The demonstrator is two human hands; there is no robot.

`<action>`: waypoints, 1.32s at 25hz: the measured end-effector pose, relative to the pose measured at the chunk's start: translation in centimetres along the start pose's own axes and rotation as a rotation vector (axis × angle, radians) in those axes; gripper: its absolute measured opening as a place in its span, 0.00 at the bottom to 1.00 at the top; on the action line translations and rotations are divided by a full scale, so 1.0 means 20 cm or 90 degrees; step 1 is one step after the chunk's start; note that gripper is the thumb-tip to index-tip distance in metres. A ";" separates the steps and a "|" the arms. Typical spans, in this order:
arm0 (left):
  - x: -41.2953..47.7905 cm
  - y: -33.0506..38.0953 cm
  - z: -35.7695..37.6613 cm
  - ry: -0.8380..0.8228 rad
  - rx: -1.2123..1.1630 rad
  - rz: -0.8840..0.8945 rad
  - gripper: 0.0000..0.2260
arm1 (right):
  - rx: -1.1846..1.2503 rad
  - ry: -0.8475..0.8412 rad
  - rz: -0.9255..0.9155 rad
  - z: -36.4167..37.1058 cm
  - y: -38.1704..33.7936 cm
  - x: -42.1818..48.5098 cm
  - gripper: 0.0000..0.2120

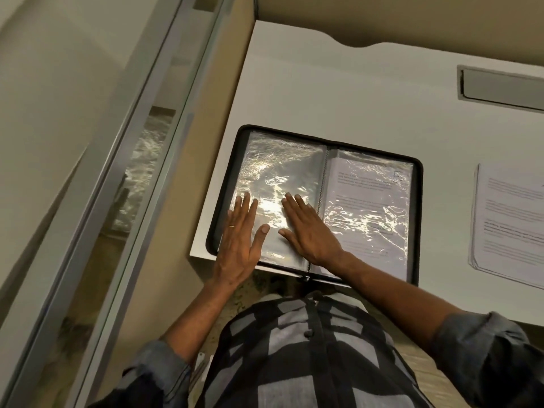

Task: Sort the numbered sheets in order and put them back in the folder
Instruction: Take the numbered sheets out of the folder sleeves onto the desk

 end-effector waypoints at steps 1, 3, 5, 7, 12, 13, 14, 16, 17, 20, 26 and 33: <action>-0.02 -0.03 0.03 -0.008 0.011 -0.002 0.29 | -0.002 0.003 -0.001 0.01 0.00 0.00 0.34; -0.04 -0.07 0.08 -0.026 0.025 0.002 0.29 | -0.004 0.014 -0.002 0.00 0.00 0.01 0.34; -0.04 -0.09 0.13 -0.046 0.033 0.008 0.29 | -0.006 0.028 0.002 -0.02 0.02 0.01 0.33; -0.01 -0.08 0.17 -0.061 0.036 0.018 0.29 | -0.008 0.050 0.009 -0.06 0.06 0.00 0.33; 0.15 0.06 0.30 -0.078 0.037 0.084 0.29 | -0.024 0.111 0.053 -0.20 0.27 -0.01 0.32; 0.19 0.10 0.33 -0.084 0.042 0.099 0.29 | -0.025 0.130 0.074 -0.24 0.33 -0.01 0.32; 0.23 0.14 0.37 -0.091 0.050 0.113 0.29 | -0.021 0.148 0.094 -0.28 0.38 -0.01 0.32; 0.32 0.22 0.45 -0.104 0.074 0.137 0.29 | -0.015 0.175 0.127 -0.36 0.50 -0.02 0.32; 0.36 0.26 0.50 -0.113 0.086 0.151 0.29 | -0.017 0.186 0.143 -0.40 0.56 -0.03 0.32; 0.49 0.38 0.64 -0.134 0.110 0.216 0.31 | -0.018 0.210 0.206 -0.48 0.77 -0.04 0.31; 0.75 0.51 0.91 -0.130 0.095 0.274 0.20 | -0.134 0.186 0.222 -0.56 1.13 -0.07 0.27; 0.93 0.67 1.07 -0.168 0.174 0.258 0.23 | -0.204 0.132 0.172 -0.52 1.33 -0.06 0.22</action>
Point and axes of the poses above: each hand's wrist, its own x-axis towards the middle knuckle, its own z-axis out of the palm, y = z × x, the point moved 6 cm from there along x, towards the middle knuckle, and after that the axes turned 11 degrees about y, right-handed, at the moved point
